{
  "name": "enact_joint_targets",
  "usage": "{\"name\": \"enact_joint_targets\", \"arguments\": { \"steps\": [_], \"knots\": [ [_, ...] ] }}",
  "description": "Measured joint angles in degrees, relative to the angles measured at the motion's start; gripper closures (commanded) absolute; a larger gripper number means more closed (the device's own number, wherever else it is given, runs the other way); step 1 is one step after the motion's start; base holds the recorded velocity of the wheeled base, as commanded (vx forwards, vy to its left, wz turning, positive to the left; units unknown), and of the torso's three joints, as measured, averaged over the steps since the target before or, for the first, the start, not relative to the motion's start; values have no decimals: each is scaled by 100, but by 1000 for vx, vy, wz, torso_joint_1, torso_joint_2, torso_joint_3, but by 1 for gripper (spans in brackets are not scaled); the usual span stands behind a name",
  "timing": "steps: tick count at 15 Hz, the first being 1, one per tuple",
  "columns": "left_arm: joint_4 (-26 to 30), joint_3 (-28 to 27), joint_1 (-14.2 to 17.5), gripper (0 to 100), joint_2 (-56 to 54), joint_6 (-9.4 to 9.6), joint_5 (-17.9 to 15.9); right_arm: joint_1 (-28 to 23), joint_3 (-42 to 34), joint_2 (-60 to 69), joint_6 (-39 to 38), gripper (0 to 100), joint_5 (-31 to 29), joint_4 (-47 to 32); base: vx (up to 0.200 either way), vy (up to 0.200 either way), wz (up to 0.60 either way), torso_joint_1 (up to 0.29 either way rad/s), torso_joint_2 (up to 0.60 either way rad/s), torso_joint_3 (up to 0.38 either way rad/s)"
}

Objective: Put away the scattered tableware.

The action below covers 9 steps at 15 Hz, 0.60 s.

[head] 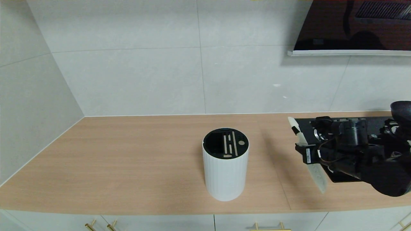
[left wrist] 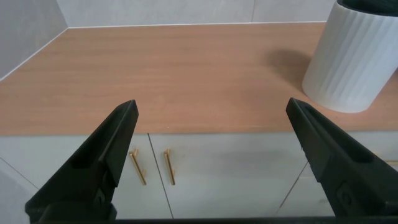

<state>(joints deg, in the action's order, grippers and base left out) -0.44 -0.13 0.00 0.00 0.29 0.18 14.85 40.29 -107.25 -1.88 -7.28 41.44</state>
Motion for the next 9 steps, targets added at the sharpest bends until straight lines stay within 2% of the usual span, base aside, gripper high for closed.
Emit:
{"name": "enact_joint_targets", "arguments": {
  "steps": [2,3,6,9],
  "knots": [
    [-54,-221,0,0,0,-20,-98,215,-105,425,-15,100,-16,-9,0,0,0,0,0,0],
    [98,-413,-5,0,24,-18,-300,317,-135,653,-15,100,-24,-30,0,0,0,0,0,0],
    [733,-1273,-84,0,488,-18,-1399,571,23,1106,-9,100,-22,-44,0,0,0,0,0,0],
    [974,-2186,-129,0,1507,-20,-2274,772,621,1101,-6,100,-5,-96,0,0,0,0,0,0]
  ]
}}
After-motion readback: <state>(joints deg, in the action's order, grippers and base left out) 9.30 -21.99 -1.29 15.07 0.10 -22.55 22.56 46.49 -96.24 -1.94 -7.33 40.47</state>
